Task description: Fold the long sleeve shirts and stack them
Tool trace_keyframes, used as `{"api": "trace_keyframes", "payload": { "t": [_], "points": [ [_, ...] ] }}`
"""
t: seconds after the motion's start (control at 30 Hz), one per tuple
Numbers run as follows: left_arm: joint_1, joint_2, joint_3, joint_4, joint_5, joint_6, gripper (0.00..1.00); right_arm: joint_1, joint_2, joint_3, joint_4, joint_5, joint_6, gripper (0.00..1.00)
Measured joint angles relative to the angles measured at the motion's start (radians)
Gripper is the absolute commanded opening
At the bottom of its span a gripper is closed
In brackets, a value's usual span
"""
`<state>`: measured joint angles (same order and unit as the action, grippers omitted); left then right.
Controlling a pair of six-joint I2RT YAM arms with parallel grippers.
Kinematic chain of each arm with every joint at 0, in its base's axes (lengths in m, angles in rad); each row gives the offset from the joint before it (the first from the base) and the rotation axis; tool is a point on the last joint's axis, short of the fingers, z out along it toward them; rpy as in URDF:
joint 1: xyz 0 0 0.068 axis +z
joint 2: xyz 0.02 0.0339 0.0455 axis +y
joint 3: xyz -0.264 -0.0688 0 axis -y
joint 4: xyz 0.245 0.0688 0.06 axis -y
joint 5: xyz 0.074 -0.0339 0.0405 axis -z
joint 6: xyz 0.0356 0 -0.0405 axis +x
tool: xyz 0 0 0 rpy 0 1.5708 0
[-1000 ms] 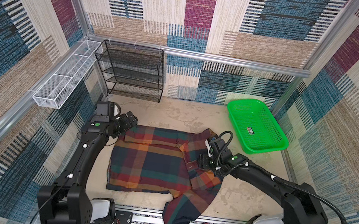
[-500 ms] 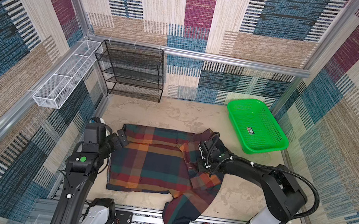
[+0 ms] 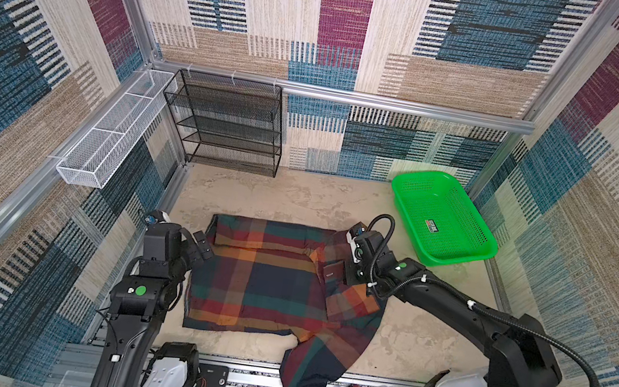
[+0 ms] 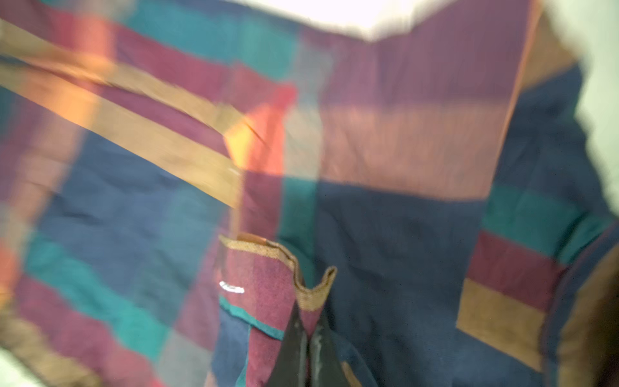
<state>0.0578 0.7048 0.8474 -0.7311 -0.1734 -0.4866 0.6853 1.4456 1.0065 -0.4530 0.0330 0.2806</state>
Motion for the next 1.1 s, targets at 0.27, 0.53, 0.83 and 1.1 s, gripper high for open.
{"api": "trace_keyframes", "payload": {
  "t": [0.27, 0.53, 0.83, 1.1],
  "points": [
    [0.0, -0.027, 0.005, -0.019, -0.069, -0.001, 0.99, 0.115, -0.015, 0.239, 0.019, -0.095, -0.108, 0.0],
    [0.0, -0.059, 0.015, -0.053, -0.19, -0.009, 0.99, 0.163, 0.254, 0.537, 0.017, -0.171, -0.21, 0.0],
    [0.0, -0.064, 0.028, -0.1, -0.28, -0.02, 0.99, 0.191, 0.636, 1.043, -0.09, -0.301, -0.314, 0.0],
    [0.0, -0.073, 0.033, -0.125, -0.322, -0.038, 0.99, 0.204, 0.976, 1.518, -0.273, -0.443, -0.383, 0.0]
  ]
}}
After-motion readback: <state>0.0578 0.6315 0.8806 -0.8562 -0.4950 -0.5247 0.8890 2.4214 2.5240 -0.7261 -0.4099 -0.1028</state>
